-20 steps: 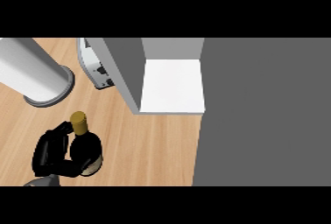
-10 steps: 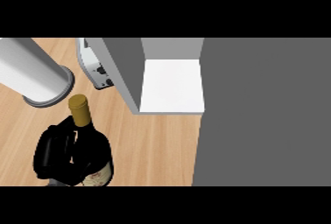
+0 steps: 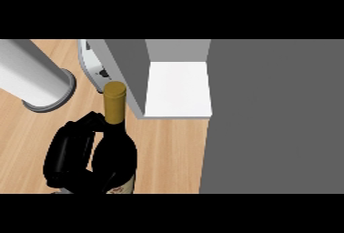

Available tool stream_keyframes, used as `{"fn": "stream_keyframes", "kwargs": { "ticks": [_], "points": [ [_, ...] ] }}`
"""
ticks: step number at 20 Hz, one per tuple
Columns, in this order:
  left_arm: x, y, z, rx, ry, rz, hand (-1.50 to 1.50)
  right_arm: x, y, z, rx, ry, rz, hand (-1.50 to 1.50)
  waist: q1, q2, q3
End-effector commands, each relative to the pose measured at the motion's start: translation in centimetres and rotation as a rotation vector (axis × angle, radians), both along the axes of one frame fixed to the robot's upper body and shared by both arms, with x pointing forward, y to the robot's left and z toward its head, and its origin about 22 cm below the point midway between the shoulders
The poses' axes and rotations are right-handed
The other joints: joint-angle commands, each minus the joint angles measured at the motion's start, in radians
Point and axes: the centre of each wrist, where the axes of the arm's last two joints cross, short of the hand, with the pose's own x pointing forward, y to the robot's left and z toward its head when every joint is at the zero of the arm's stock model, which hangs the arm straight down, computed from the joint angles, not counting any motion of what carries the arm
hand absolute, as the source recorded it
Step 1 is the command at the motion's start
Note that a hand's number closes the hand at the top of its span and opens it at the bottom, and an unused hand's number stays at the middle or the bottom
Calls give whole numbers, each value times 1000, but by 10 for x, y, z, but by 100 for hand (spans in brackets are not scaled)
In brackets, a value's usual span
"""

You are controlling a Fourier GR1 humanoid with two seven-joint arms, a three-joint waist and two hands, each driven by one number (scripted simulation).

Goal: Pick up the wine, place it into the cabinet and close the cabinet

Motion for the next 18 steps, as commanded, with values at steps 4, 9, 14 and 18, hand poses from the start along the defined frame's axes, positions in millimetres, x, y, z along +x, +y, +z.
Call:
{"fn": "stream_keyframes", "kwargs": {
  "ticks": [4,9,14,18],
  "points": [
    [-4,-61,42,-36,-19,-59,150,-14,-8,2,36,-43,30,-150,-4,1,0],
    [2,-84,50,-71,13,-65,150,-16,-8,-12,58,-52,31,-150,-6,2,0],
    [21,-114,64,-57,21,-40,150,-28,-16,3,46,-52,40,-150,-13,1,0],
    [25,-138,64,-31,-23,-24,150,-25,-6,3,62,-55,43,-150,-10,2,0]
  ]
}}
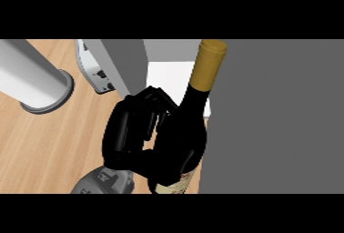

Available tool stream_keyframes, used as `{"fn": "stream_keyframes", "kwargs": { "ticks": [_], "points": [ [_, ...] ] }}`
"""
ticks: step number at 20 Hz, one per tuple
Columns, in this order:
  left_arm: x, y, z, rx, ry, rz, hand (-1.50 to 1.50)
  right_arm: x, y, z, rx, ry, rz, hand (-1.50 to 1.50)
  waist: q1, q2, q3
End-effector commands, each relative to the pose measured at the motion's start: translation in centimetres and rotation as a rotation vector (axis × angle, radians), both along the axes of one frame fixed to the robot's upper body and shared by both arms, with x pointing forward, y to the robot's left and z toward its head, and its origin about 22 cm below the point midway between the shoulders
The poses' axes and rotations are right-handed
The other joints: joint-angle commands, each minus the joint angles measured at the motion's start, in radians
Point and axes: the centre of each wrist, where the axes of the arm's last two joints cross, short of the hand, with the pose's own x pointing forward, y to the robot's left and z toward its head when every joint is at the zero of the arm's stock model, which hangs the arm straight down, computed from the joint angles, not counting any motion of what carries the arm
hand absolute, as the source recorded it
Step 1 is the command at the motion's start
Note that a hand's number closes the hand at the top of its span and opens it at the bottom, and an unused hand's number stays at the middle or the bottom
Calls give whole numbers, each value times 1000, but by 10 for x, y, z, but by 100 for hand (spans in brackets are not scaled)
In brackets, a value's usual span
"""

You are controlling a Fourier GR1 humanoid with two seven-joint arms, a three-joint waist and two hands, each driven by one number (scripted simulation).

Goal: Pick up the wine, place it into the cabinet and close the cabinet

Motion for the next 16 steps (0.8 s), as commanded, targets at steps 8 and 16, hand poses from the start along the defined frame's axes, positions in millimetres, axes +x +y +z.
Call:
{"fn": "stream_keyframes", "kwargs": {
  "ticks": [8,16],
  "points": [
    [35,-46,20,48,-18,82,150,-21,-4,15,43,-36,71,-150,-8,2,0],
    [32,-38,2,35,-4,115,150,-19,-5,17,29,-42,64,-150,5,0,-1]
  ]
}}
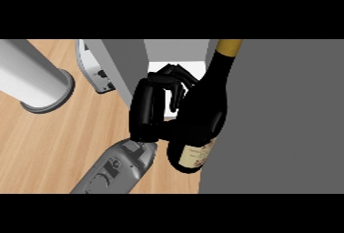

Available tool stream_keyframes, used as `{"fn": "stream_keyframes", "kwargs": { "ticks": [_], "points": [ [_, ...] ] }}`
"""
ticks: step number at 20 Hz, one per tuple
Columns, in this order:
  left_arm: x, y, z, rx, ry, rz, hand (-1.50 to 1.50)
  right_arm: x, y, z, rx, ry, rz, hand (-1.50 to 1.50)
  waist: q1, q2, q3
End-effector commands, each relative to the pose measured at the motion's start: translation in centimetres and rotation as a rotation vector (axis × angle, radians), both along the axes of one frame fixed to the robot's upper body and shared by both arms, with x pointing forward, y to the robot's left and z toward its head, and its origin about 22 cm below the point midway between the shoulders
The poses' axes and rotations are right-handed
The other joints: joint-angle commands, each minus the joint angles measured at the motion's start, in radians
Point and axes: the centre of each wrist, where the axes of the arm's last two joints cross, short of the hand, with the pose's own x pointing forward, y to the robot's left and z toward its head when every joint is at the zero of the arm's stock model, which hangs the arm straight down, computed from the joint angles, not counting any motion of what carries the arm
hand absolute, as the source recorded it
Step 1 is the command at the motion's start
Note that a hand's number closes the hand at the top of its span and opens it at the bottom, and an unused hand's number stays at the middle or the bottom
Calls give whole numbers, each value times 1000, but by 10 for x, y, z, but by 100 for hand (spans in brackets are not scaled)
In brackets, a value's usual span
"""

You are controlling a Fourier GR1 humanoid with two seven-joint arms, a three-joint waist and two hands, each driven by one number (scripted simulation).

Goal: Pick up the wine, place it into the cabinet and close the cabinet

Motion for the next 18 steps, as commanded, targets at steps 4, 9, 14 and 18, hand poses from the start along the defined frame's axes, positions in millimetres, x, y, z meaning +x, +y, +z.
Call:
{"fn": "stream_keyframes", "kwargs": {
  "ticks": [4,9,14,18],
  "points": [
    [19,3,-13,-53,25,30,150,-23,-4,4,46,-41,45,-150,-3,1,0],
    [15,0,-35,-81,44,47,150,-32,-1,15,28,-33,66,-150,-5,1,0],
    [28,4,-59,-15,45,76,150,-23,-1,3,34,-28,52,-150,-4,2,0],
    [23,-1,-77,54,43,101,150,-8,-9,1,53,-46,49,-150,-2,2,0]
  ]
}}
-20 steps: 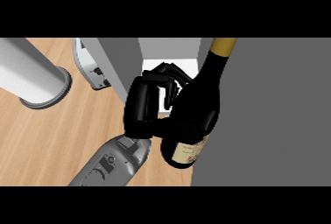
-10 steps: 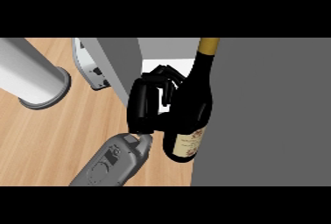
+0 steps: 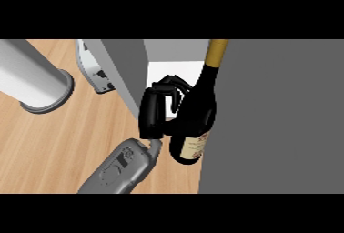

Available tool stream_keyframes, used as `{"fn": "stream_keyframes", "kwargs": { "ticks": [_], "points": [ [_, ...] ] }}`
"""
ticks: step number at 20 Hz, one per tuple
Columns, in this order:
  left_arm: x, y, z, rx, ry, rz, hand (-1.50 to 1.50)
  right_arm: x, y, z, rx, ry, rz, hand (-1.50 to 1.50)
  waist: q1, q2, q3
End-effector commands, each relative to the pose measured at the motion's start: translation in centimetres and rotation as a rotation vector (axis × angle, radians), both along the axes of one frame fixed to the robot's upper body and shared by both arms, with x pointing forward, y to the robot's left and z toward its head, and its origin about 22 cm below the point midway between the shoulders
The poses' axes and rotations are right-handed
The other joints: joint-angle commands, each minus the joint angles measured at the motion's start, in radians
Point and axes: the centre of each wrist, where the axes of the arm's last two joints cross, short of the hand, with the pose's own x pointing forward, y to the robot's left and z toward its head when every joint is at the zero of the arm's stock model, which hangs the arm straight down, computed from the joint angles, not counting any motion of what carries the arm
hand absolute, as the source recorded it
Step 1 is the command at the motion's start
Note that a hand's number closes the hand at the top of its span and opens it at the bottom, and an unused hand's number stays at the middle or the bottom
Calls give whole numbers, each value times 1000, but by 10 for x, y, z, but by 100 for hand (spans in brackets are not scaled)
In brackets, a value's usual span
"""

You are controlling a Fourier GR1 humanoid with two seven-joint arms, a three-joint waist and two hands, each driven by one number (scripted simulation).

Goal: Pick up the wine, place it into the cabinet and close the cabinet

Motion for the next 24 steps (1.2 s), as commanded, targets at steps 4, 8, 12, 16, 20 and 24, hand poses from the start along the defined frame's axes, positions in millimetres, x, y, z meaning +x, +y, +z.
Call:
{"fn": "stream_keyframes", "kwargs": {
  "ticks": [4,8,12,16,20,24],
  "points": [
    [11,12,-32,62,-17,38,150,-26,-4,10,32,-38,46,-150,2,0,0],
    [27,29,-43,67,-36,74,150,-20,0,10,26,-29,50,-150,4,1,0],
    [18,16,-22,26,-26,83,150,-36,-3,22,39,-49,44,-150,7,-4,0],
    [36,26,-37,23,-21,97,150,-38,1,13,58,-48,41,-150,-5,0,0],
    [48,29,-38,41,11,100,150,-22,-2,17,37,-28,54,-150,-1,1,0],
    [69,34,-22,19,40,69,150,-26,5,9,58,-23,55,-150,-1,1,0]
  ]
}}
